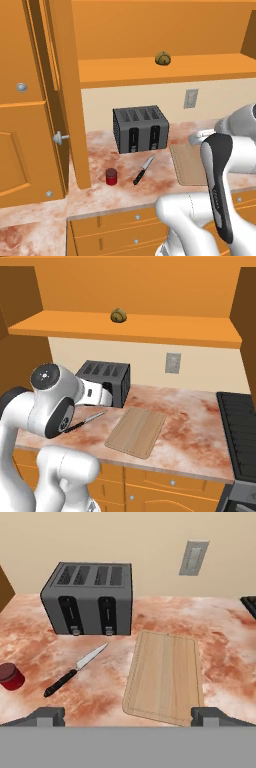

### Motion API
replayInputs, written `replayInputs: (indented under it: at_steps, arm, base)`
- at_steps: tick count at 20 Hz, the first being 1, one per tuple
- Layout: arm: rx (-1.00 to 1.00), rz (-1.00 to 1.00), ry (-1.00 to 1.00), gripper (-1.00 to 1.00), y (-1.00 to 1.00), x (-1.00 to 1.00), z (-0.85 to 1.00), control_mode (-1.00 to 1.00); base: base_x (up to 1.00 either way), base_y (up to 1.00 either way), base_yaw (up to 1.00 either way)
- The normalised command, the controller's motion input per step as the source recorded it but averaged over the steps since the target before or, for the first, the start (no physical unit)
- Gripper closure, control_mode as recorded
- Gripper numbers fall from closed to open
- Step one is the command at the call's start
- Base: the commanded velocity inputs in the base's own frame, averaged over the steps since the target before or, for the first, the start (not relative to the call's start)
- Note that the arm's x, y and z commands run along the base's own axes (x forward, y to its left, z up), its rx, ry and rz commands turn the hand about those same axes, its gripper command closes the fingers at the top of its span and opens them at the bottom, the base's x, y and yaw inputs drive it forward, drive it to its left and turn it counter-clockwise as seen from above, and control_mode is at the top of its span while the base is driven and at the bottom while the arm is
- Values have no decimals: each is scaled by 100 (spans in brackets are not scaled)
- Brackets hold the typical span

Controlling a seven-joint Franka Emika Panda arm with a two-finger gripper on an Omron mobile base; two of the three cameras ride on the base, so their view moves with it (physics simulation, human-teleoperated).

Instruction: Pick the bread, place it on the cutting board, pick the jam, place it on the counter, and close the cabinet.

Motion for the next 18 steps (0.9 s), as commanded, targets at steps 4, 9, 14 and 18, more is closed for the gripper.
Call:
replayInputs:
  at_steps: [4,9,14,18]
  arm:
    - [0,0,-5,-100,-11,-20,22,-100]
    - [0,0,-7,-100,-6,-18,25,-100]
    - [0,0,-5,-100,0,-11,30,-100]
    - [0,0,-6,-100,0,-3,32,-100]
  base:
    - [0,0,0]
    - [0,0,0]
    - [0,0,0]
    - [0,0,0]
